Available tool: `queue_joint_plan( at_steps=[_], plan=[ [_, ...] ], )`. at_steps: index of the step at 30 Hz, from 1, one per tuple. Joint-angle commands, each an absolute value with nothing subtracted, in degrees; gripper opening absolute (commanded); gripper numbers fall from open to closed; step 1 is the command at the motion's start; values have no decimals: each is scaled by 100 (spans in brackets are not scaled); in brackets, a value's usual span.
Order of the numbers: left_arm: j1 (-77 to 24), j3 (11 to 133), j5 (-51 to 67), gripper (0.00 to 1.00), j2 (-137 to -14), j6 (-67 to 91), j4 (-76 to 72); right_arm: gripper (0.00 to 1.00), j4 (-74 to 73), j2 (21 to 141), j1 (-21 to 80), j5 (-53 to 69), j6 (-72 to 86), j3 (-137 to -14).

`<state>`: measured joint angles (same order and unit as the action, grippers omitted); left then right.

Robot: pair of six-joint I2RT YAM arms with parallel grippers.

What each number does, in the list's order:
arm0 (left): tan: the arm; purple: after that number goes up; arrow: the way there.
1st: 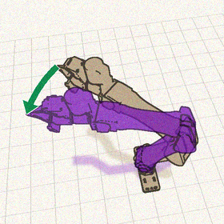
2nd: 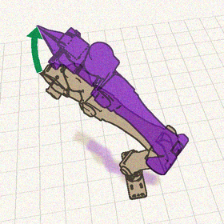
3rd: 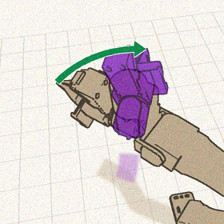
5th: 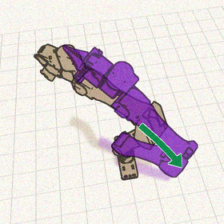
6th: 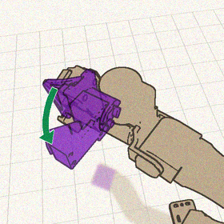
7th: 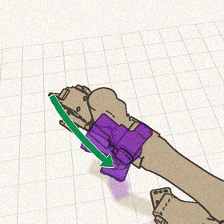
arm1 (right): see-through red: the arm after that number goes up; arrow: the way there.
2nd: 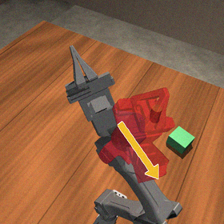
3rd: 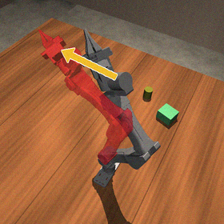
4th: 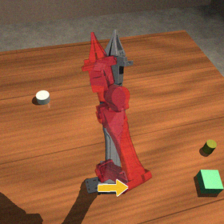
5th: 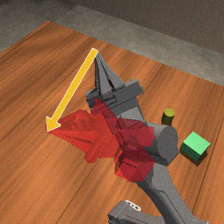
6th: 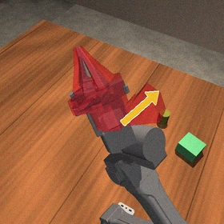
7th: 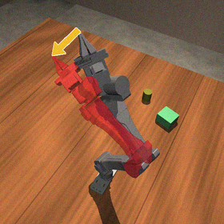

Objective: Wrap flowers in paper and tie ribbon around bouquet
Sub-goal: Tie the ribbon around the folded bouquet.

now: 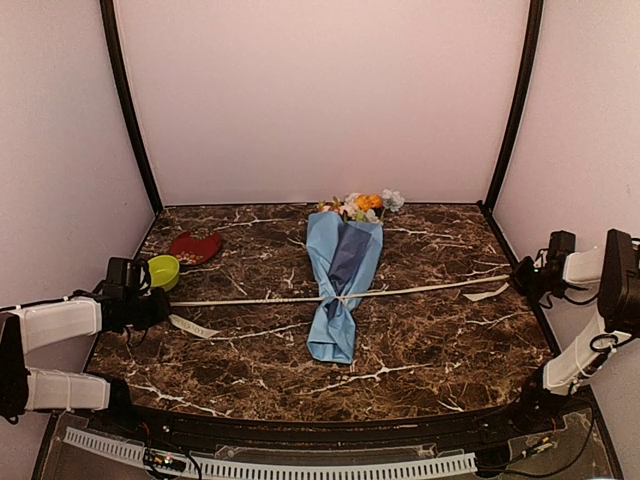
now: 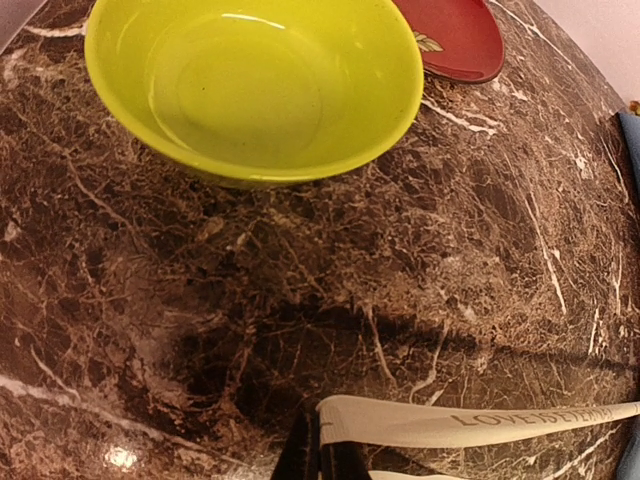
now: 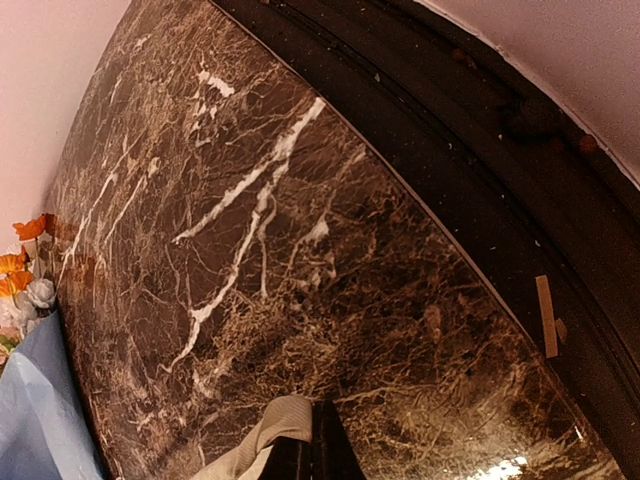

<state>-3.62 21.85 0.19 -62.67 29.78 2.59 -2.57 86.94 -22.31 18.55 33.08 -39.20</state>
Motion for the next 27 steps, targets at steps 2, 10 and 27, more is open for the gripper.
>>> queue_joint_plan(
  at_steps=[2,10,27],
  plan=[
    [132,1996,-521,0,-6066,3269,530,0,335,8682,-2630,1256,3291,-4209],
    [531,1729,-468,0,-5705,3451,534,0,215,8633,-3073,1402,3114,-4273],
    [132,2320,229,0,-5232,3206,788,0,-146,8279,-2118,1316,2773,-4554]
  ],
)
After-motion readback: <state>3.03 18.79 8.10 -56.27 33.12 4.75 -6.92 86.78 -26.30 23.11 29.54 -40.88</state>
